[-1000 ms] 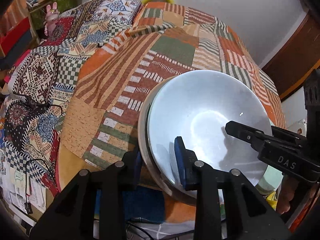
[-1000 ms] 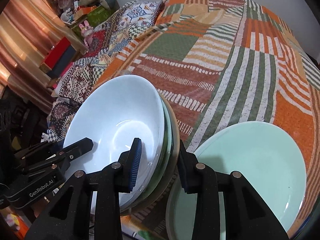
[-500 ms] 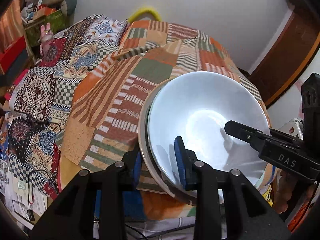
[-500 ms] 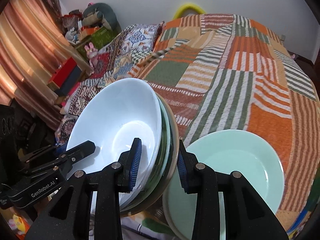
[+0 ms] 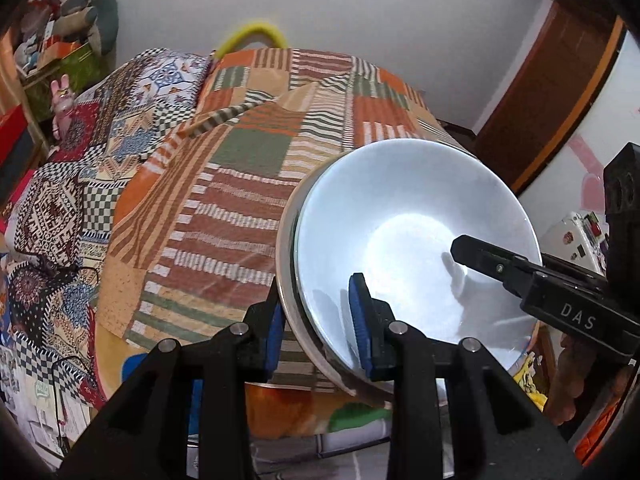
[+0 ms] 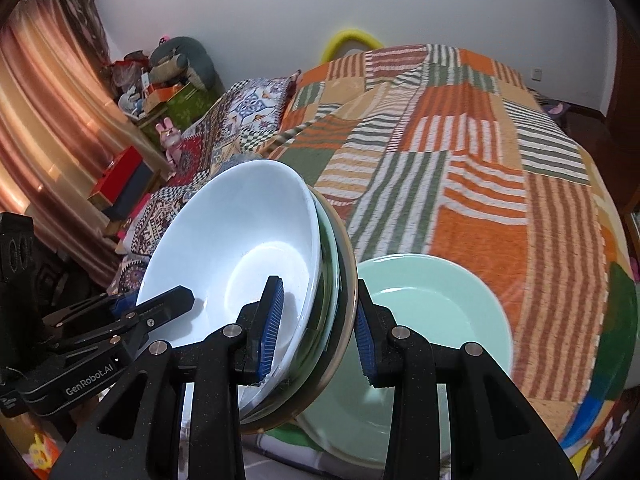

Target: Organize plates and bowls

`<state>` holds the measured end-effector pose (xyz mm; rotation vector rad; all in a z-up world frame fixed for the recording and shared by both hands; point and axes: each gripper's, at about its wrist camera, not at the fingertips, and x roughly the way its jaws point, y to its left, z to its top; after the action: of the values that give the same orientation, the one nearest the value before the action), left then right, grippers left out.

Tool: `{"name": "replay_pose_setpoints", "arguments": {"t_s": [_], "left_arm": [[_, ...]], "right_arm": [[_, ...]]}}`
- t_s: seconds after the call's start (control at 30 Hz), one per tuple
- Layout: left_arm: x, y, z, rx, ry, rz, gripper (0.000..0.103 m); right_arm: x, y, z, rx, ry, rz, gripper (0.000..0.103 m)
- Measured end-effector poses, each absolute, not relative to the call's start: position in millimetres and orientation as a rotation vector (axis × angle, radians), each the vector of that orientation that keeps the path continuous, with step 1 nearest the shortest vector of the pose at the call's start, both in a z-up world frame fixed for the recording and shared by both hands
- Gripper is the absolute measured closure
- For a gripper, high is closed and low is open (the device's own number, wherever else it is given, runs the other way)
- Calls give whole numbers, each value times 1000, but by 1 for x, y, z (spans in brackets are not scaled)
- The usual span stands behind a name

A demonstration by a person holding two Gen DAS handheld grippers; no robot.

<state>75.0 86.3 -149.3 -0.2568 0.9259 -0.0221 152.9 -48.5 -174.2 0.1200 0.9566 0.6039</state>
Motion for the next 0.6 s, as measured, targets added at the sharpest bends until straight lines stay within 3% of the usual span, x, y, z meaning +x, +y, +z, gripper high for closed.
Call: {"name": "replay_pose_setpoints", "arguments": {"t_s": [0.6], "left_arm": [[95, 31, -164, -184, 996, -113, 72]], "right_arm": [[147, -105, -189, 182, 982, 507, 72]]}}
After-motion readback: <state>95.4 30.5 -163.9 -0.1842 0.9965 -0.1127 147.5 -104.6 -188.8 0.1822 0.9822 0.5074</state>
